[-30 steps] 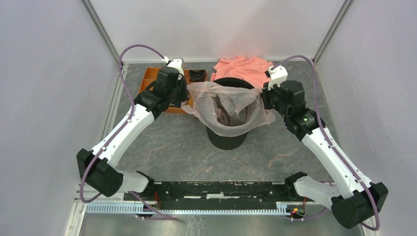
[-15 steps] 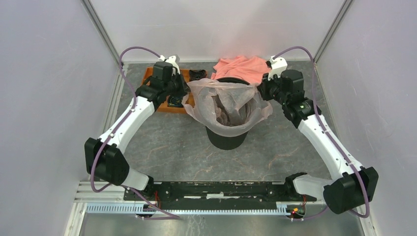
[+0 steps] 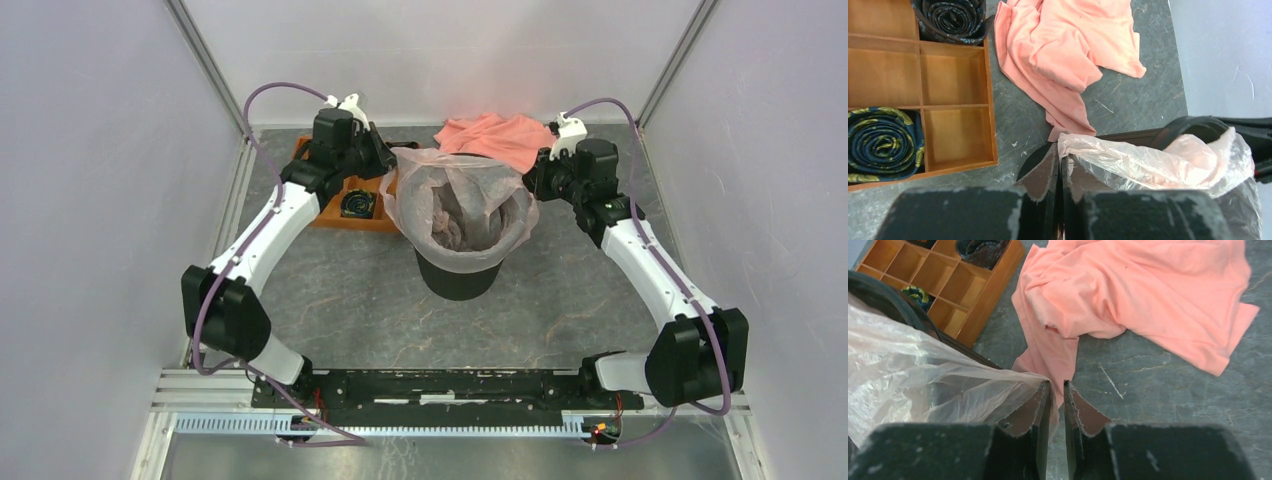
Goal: Put the trash bags into the trash bin
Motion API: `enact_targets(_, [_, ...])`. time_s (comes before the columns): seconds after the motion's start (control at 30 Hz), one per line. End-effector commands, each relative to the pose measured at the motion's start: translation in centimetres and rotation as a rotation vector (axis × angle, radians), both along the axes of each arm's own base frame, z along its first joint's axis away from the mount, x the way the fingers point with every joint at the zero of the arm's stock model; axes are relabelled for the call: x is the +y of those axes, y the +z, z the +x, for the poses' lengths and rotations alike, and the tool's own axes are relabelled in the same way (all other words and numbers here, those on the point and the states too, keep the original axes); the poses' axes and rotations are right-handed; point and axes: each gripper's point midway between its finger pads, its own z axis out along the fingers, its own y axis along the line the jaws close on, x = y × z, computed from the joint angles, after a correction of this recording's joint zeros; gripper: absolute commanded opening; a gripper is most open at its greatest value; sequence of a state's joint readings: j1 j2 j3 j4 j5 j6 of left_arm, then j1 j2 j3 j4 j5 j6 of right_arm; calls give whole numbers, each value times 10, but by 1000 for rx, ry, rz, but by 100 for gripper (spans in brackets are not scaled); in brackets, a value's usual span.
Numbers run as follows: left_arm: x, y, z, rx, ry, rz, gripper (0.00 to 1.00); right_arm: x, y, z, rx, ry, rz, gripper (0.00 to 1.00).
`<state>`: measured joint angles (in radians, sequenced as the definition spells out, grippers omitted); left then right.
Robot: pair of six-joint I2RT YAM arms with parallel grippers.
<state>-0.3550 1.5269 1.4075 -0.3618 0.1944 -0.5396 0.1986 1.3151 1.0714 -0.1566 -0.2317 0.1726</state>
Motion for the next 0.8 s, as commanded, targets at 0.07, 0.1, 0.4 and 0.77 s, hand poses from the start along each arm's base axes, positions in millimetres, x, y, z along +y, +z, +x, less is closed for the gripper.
enact_targets(0.07, [-9, -15, 17, 46, 20, -62, 11, 12, 13, 1, -45, 55, 53, 21])
enact_targets(0.1, [-8, -23, 18, 60, 24, -51, 12, 13, 19, 1, -58, 59, 57, 21])
enact_targets(0.4, [-10, -64, -1, 160, -11, -59, 11, 2, 22, 19, -73, -21, 54, 25])
enact_targets(0.77, [-14, 2, -11, 41, -65, -111, 17, 4, -62, 5, 76, -7, 83, 22])
